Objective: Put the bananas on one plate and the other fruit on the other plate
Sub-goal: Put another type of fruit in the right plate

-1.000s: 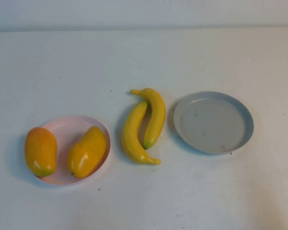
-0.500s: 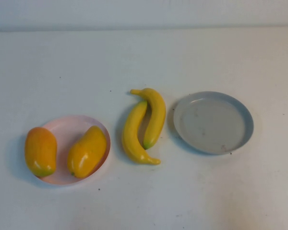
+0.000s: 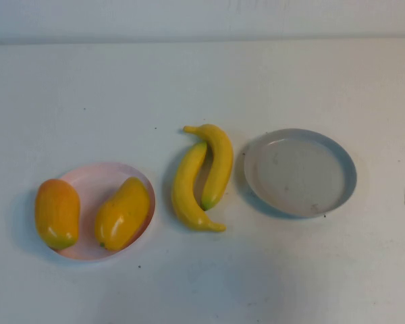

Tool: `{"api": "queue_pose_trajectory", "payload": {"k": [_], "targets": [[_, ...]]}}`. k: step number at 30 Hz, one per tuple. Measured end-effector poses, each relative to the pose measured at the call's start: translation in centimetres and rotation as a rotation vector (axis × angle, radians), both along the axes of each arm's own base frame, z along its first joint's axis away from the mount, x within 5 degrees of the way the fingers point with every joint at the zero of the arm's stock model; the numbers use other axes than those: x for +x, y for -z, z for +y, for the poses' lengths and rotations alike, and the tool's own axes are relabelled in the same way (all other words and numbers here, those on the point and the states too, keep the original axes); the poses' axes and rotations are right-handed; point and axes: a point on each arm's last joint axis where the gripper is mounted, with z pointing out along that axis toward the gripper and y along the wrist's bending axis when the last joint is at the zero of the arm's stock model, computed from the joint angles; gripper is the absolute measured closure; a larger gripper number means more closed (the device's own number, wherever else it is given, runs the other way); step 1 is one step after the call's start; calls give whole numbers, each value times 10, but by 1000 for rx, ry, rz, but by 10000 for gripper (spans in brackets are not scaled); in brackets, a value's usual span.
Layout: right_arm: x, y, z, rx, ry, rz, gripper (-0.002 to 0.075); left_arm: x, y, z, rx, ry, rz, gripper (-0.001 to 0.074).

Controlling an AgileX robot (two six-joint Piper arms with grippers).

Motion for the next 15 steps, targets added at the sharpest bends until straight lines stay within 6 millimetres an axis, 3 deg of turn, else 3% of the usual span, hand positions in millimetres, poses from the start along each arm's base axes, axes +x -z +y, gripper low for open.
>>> {"api": "queue_pose_trajectory", "payload": {"k": [15], "targets": [[118, 13, 121, -164, -338, 165, 743, 0, 0, 0, 0, 0, 0, 735]]}}
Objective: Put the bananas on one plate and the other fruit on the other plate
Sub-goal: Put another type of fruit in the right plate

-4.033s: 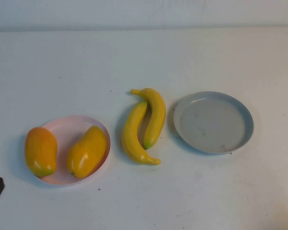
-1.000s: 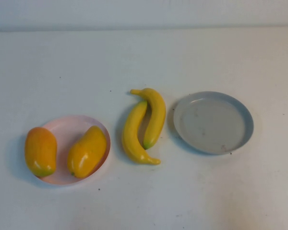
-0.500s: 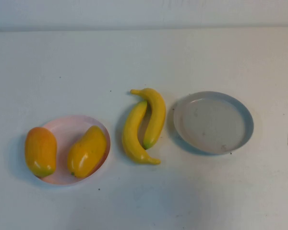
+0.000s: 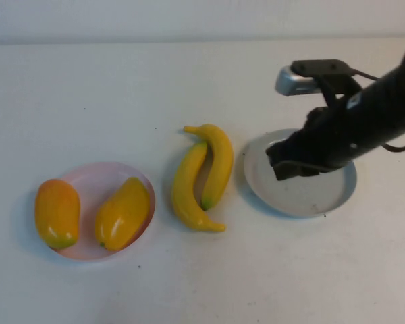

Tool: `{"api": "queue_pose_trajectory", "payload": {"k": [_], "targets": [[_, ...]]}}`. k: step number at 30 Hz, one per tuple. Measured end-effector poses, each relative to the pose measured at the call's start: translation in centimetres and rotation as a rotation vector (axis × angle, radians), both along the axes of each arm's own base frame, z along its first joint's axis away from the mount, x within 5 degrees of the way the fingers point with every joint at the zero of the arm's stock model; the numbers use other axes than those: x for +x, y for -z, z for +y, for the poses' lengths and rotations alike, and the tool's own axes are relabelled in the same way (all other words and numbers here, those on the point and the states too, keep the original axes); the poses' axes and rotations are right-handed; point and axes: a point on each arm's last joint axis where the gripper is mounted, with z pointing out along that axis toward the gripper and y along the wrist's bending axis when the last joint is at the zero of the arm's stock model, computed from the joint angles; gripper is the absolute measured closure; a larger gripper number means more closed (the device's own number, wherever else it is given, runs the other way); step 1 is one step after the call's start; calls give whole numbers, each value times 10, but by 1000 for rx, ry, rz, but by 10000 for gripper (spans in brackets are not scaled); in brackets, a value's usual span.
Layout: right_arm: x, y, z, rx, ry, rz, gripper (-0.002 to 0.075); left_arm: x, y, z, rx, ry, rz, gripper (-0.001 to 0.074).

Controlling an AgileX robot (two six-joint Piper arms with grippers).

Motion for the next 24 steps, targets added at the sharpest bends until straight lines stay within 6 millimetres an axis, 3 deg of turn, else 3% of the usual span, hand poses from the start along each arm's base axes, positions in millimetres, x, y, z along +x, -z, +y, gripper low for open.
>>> {"api": "queue_pose_trajectory", "payload": {"k": [8, 11, 21, 24], "targets": [[52, 6, 50, -52, -67, -5, 737, 0, 0, 0, 2, 0, 0, 735], [68, 13, 65, -74, -100, 31, 700, 0, 0, 0, 2, 0, 0, 735], [116, 34, 90, -149, -32, 80, 319, 0, 0, 0, 2, 0, 0, 735], [127, 42, 93, -167, -6, 66, 279, 0, 0, 0, 2, 0, 0, 735]]}}
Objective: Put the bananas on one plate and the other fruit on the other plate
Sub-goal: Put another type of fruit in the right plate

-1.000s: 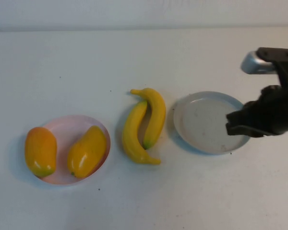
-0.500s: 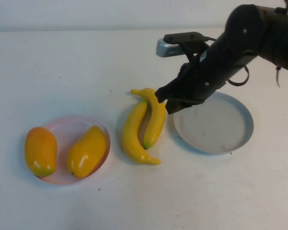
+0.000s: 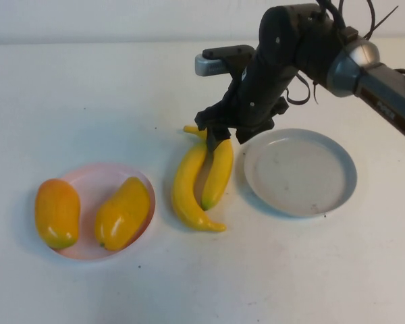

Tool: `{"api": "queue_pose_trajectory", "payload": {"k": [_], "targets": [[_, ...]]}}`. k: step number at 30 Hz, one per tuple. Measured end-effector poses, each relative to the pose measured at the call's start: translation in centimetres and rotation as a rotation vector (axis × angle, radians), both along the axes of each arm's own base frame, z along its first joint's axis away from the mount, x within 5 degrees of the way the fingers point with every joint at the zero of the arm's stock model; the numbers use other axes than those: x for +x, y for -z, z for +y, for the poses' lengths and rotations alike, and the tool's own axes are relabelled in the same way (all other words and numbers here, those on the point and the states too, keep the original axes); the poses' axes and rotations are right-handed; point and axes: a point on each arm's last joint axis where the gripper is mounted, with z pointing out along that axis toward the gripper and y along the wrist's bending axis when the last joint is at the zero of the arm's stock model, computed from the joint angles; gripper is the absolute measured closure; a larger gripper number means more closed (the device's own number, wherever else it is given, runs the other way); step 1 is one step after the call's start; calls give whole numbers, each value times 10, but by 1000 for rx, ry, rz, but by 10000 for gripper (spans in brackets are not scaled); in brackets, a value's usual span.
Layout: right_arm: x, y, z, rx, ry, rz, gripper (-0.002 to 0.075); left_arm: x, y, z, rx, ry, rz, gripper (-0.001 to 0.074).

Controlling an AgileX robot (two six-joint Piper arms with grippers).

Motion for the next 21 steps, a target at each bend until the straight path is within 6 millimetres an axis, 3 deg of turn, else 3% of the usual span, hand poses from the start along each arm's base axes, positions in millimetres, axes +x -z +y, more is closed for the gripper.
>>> {"api": "queue_pose_trajectory", "payload": {"k": [7, 16, 21], "targets": [[21, 27, 9, -18, 17, -17, 265, 0, 0, 0, 0, 0, 0, 735], [32, 59, 10, -78, 25, -22, 267, 0, 0, 0, 0, 0, 0, 736], [34, 62, 11, -76, 29, -30, 339, 0, 0, 0, 0, 0, 0, 735]]}}
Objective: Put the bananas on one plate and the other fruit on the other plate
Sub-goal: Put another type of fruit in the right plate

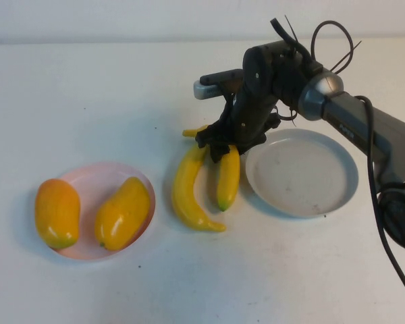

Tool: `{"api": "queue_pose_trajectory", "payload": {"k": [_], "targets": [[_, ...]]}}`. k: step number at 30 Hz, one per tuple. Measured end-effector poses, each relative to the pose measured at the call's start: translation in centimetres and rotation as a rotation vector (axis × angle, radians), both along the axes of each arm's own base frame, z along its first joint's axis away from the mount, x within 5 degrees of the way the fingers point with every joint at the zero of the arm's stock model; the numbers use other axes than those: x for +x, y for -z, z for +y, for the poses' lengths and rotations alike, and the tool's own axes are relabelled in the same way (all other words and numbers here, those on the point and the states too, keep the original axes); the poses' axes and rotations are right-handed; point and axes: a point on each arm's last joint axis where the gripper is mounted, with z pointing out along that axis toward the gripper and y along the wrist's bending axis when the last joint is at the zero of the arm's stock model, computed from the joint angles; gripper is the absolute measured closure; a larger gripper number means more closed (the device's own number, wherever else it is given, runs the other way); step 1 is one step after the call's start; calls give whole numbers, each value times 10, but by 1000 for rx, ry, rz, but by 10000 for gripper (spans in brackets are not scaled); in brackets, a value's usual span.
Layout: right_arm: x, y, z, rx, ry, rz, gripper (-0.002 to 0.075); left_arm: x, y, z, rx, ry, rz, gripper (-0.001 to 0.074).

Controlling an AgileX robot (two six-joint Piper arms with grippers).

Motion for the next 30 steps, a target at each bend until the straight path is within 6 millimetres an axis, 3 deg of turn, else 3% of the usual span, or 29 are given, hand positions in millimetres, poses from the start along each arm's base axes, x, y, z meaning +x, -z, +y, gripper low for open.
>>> {"api": "queue_pose_trajectory", "payload": {"k": [4, 7, 12, 17, 21, 27, 30], "targets": [[1, -4, 1, 10, 1, -17, 405, 0, 0, 0, 0, 0, 0, 735], [2, -10, 2, 21, 2, -28, 412, 0, 0, 0, 0, 0, 0, 735], [3, -46, 3, 54, 0, -78, 412, 0, 0, 0, 0, 0, 0, 735], [-2, -91, -4, 77, 9, -175, 412, 0, 0, 0, 0, 0, 0, 736], [-18, -141, -14, 114, 10, -256, 412, 0, 0, 0, 0, 0, 0, 736], [-63, -237, -48, 156, 33, -443, 412, 0, 0, 0, 0, 0, 0, 736], [-83, -259, -71, 107, 74, -482, 412, 0, 0, 0, 0, 0, 0, 735]]}}
